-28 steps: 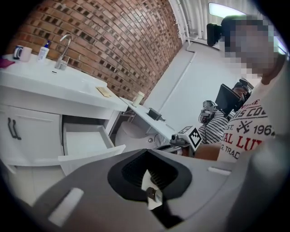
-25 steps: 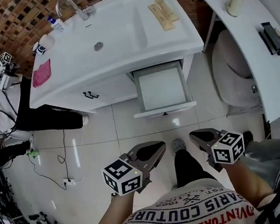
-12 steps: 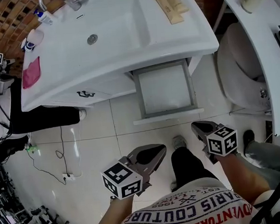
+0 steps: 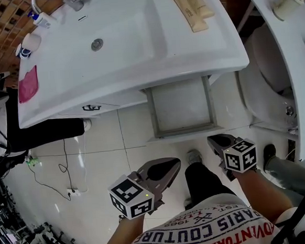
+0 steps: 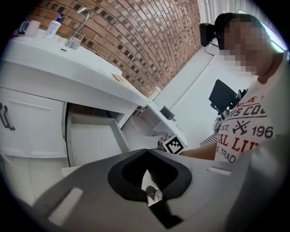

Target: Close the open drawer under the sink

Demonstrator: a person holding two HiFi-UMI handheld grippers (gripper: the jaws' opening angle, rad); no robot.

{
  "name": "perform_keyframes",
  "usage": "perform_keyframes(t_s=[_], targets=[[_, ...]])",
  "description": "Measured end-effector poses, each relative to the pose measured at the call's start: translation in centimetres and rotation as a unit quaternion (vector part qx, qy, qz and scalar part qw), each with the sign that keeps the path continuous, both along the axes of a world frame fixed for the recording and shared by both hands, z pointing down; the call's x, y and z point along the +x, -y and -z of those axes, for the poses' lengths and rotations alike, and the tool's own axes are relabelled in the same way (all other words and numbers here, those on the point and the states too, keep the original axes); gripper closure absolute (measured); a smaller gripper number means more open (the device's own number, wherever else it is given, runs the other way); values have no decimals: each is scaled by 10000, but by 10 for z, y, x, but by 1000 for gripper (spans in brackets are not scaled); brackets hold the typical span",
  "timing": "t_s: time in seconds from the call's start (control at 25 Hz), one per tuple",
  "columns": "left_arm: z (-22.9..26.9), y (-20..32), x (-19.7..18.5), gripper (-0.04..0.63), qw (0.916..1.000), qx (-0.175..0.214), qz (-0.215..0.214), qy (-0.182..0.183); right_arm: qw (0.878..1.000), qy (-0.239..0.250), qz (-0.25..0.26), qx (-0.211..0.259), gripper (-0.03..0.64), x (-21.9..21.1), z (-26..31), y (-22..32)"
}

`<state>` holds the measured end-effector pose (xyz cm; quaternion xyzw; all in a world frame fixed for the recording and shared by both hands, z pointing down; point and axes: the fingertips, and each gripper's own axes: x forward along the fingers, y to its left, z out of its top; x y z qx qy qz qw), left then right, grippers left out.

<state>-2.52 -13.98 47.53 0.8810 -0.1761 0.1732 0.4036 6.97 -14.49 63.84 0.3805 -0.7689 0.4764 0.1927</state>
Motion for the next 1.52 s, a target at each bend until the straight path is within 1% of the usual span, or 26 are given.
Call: perform_keyframes(t_s=[0.2,0.72,1.08,1.32,1.52], targets=[[-2,18,0,614,10000,-26,34,-23,9999,63,-118,-55,611,2,0,22],[-3,59,0,612,9999,31,164,-31,9997,148,-208,15,609,10,-1,111],[-6,68,-10,613,9995,44,318,79,9988,157,-379,259,609,16,1,172],[-8,71,-11,614,9993,44,357,86,9987,177,-319,359,609,15,2,195],[-12,71,-9,614,9994,43,315,114,9975,310,-543,328,609,19,5,213]])
